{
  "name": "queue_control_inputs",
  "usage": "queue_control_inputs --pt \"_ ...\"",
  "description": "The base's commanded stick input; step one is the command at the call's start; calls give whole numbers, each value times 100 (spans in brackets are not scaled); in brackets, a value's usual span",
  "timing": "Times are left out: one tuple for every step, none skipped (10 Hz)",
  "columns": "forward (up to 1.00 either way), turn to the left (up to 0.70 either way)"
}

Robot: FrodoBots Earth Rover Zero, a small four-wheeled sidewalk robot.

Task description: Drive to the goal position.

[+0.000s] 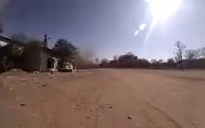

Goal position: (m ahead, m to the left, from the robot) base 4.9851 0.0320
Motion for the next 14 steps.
queue_control_inputs --pt "100 -3" --pt "100 0" --pt "100 0" --pt "100 0" --pt "100 0" --pt "100 0" --pt "100 0" --pt "100 0" --pt "100 0" --pt "100 0" --pt "100 0" --pt "100 0" --pt "100 0" --pt "100 0"
